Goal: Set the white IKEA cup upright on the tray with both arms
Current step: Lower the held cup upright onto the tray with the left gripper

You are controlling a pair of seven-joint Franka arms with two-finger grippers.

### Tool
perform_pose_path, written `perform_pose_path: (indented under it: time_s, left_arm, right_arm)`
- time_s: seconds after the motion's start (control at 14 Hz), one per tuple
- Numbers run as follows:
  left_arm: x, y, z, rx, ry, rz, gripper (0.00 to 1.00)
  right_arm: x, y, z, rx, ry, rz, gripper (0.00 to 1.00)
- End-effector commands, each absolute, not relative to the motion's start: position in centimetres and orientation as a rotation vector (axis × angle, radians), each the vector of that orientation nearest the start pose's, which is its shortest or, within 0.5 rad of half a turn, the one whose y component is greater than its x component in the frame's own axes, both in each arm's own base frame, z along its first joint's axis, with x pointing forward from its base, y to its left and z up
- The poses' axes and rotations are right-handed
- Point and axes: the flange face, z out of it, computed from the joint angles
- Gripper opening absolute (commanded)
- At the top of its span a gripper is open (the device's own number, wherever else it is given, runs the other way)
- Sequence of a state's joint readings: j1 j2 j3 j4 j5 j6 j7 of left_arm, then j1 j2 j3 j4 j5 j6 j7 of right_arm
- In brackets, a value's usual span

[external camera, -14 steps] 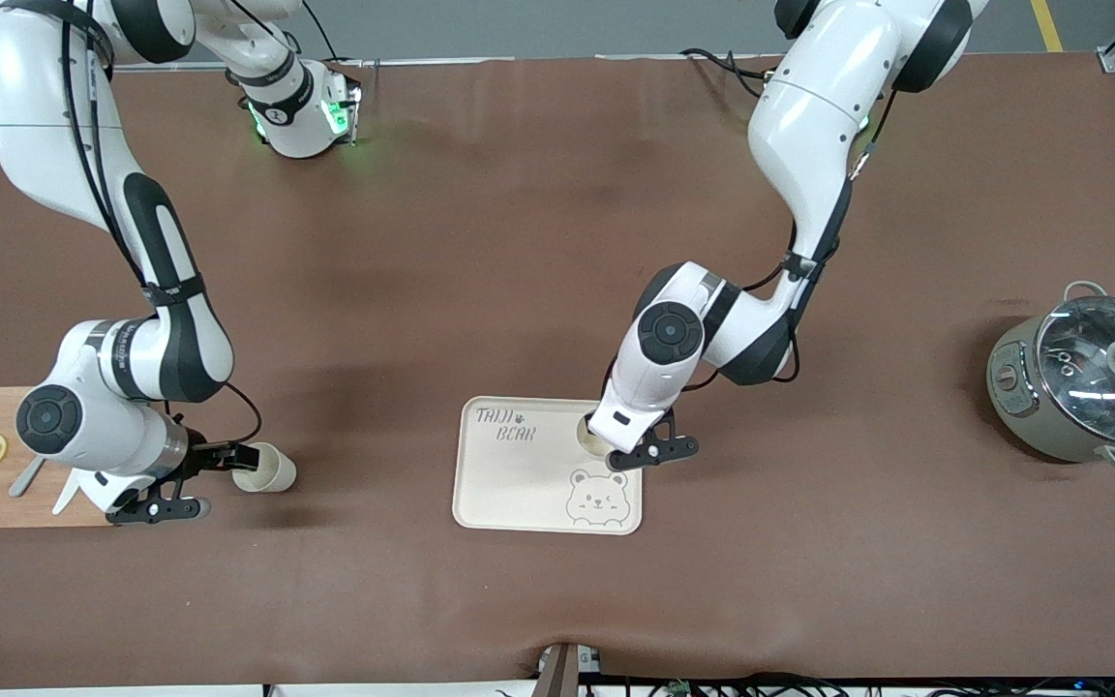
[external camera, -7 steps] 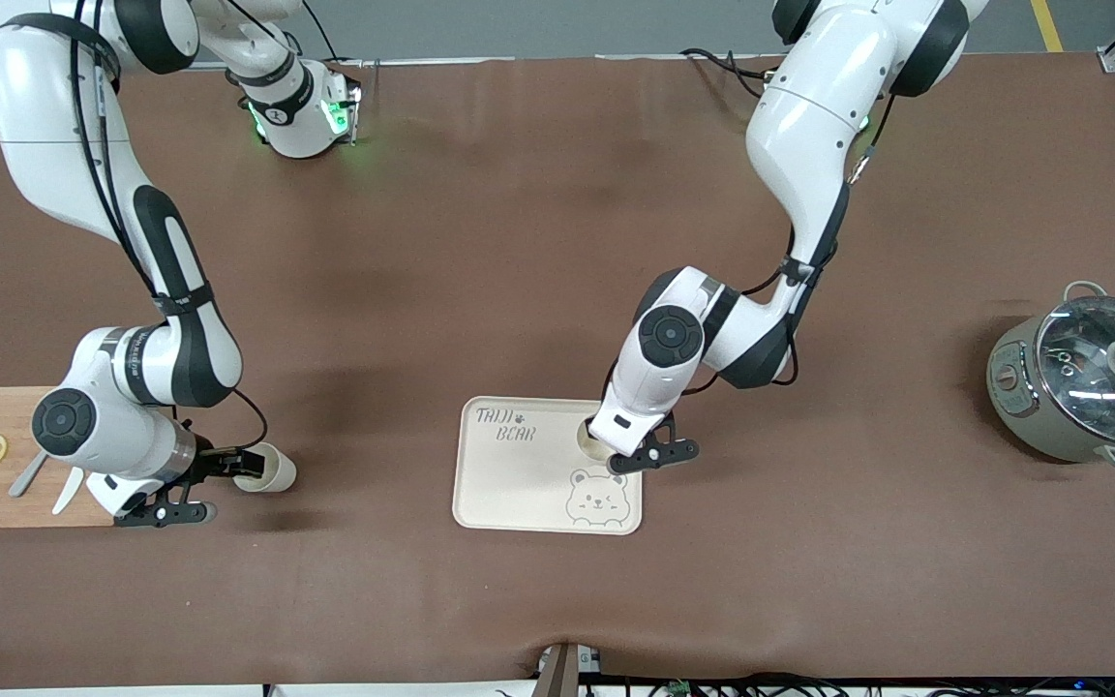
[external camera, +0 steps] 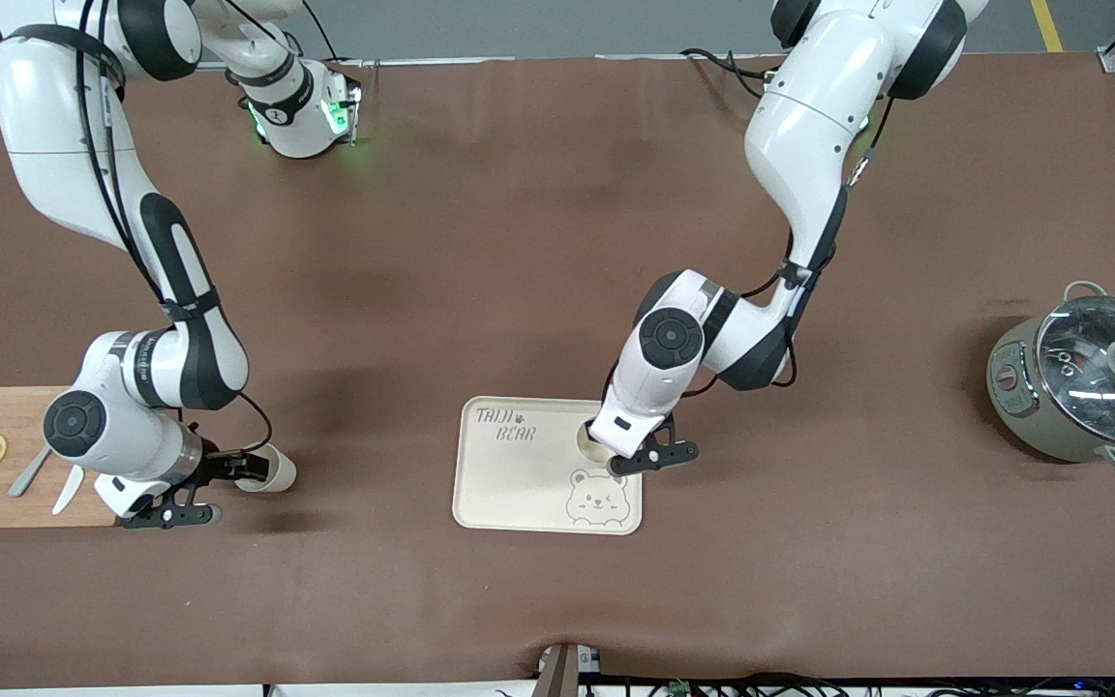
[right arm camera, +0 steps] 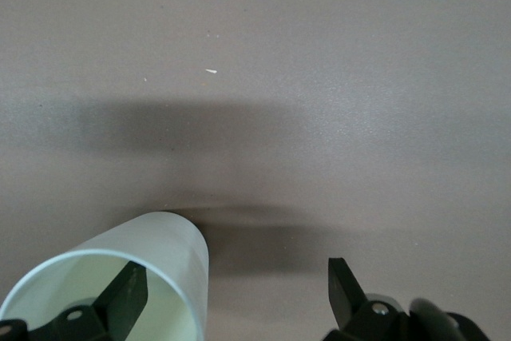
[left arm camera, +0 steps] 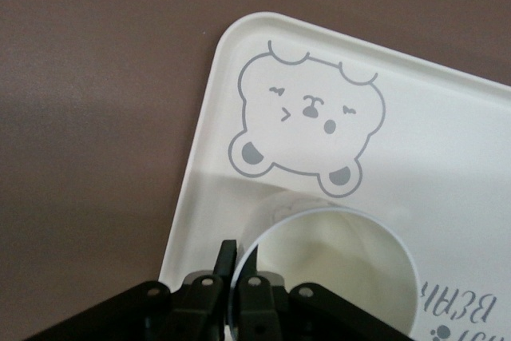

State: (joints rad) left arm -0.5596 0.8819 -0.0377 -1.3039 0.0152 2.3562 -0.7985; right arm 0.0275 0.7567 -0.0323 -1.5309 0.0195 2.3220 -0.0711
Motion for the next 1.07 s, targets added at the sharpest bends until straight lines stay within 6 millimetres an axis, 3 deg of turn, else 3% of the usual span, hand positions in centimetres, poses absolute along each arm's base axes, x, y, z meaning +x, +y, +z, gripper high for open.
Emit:
perform_pose_path:
  time_s: [0.0, 0.07, 0.14, 0.28, 0.43, 0.64, 1.0]
  left_arm:
    - [63.9, -42.4, 22.3, -3.236, -0.355, -0.229, 0.00]
    - [63.9, -42.4, 22.1, -3.234, -0.355, -0.225, 0.00]
    - [63.9, -42.4, 22.1, -3.235, -0.355, -0.227, 0.00]
    - [63.9, -42.5, 22.1, -3.238, -0.354, -0.238, 0.00]
    - [63.9, -42.6, 22.1, -3.239, -0.356, -0.240, 0.00]
    - [63.8, -42.5, 22.0, -3.234, -0.352, -0.244, 0.00]
    - [63.8, -42.6, 21.9, -3.234, -0.348, -0.247, 0.29]
  right_arm:
    - [71.7, 0.7, 21.4, -3.141, -0.088, -0.070, 0.83]
    - [71.7, 0.8, 21.3, -3.140, -0.091, -0.068, 0.66]
    - [71.7, 0.8, 21.3, -3.140, -0.091, -0.068, 0.57]
    - [71.7, 1.0, 21.3, -3.140, -0.093, -0.068, 0.43]
    - [71.6, 1.1, 21.2, -3.139, -0.094, -0.066, 0.38]
    - [71.6, 1.7, 21.2, -3.123, -0.087, -0.056, 0.17]
    - [71.6, 1.9, 21.3, -3.122, -0.090, -0.058, 0.03]
